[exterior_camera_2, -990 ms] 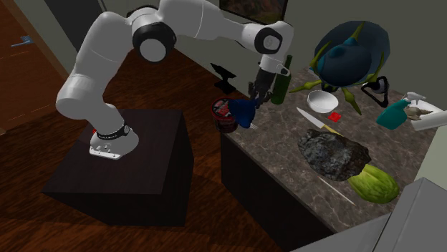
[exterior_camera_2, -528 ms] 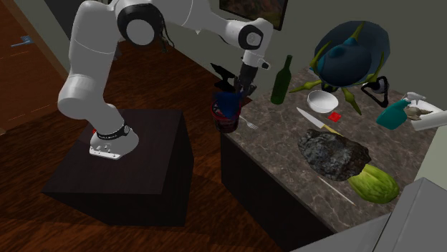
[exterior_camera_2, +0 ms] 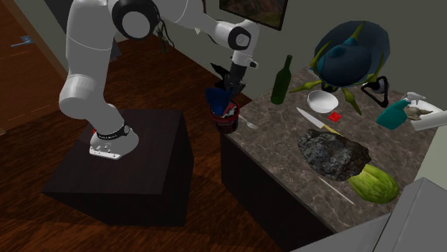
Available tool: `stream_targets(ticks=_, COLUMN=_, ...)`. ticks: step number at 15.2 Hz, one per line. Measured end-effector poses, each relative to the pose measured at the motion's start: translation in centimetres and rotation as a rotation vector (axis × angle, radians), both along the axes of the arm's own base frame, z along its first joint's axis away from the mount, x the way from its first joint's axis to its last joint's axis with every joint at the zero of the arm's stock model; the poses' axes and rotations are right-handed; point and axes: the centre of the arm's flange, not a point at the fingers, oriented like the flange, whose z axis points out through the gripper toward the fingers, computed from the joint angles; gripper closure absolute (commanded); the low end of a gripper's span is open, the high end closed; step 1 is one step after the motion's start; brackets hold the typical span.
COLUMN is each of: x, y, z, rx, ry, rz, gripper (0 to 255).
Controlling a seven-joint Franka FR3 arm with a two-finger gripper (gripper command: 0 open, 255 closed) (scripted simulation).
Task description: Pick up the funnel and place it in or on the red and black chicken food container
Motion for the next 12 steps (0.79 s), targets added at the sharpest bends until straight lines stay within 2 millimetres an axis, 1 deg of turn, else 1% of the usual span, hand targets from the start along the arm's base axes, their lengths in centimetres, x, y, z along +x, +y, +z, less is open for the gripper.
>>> stream_targets(ticks=6, x=0.0, y=0.2, z=-3.3, rx=-0.001, ry=0.001, rz=-0.001, gripper=255)
stream_targets(ticks=8, x=0.0, y=0.1, z=-3.7, rx=0.000, ry=0.001, rz=-0.001, gripper=255)
stream_targets(ticks=12, x=0.0, y=0.1, z=-3.7, rx=0.000, ry=0.001, rz=-0.001, gripper=255)
